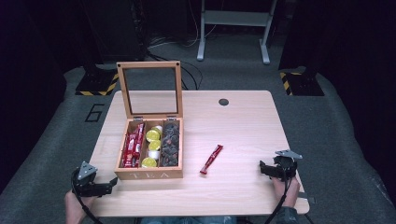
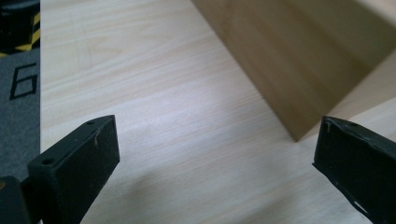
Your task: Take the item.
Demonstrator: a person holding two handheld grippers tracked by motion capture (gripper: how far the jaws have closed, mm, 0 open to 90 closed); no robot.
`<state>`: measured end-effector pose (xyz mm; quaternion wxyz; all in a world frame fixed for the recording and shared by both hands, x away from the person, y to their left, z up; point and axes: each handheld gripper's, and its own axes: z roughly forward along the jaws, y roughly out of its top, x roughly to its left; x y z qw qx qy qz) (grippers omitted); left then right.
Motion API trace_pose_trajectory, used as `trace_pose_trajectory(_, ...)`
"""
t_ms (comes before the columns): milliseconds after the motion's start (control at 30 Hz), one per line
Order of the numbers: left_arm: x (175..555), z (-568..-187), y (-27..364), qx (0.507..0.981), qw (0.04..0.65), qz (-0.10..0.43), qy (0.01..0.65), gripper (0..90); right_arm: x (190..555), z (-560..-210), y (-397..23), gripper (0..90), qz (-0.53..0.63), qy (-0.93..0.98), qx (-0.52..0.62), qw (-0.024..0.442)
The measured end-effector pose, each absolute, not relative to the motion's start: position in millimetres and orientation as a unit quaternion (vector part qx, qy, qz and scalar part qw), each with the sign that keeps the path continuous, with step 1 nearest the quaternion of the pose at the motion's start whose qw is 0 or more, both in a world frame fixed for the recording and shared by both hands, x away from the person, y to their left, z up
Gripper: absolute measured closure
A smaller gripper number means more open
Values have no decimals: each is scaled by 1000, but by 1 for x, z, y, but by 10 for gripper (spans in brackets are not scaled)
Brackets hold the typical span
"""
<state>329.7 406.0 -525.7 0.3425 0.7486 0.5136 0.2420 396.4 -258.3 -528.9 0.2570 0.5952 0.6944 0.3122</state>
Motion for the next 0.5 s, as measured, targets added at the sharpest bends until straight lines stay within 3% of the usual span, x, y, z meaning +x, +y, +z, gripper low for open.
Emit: trace_pose_trajectory(500,333,-533,414,762,325,220,514,0,397,-529,-258,84,311,694,596,258)
